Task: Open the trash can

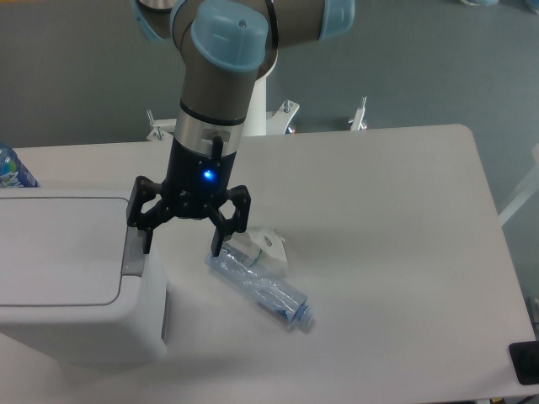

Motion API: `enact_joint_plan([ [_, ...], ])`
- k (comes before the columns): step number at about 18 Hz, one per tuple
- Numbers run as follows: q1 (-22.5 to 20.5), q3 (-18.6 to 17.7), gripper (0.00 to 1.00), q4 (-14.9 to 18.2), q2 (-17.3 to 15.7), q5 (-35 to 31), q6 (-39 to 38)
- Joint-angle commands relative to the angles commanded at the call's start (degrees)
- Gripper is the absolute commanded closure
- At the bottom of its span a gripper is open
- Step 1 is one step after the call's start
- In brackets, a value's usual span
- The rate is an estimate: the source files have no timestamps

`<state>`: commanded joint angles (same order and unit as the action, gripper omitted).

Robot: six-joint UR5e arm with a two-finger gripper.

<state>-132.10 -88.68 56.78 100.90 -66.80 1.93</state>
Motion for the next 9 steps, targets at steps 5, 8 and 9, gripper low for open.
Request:
enact_joint_plan([
  [5, 0.18, 0.0, 0.0, -0.09, 0.26, -0.09, 0.09],
  [8, 0.09, 0.0, 0.0, -0.17, 0.35, -0.09, 0.09],
  [9, 0.18, -0.09, 0.0, -0.18, 0.35, -0.09, 0.09],
])
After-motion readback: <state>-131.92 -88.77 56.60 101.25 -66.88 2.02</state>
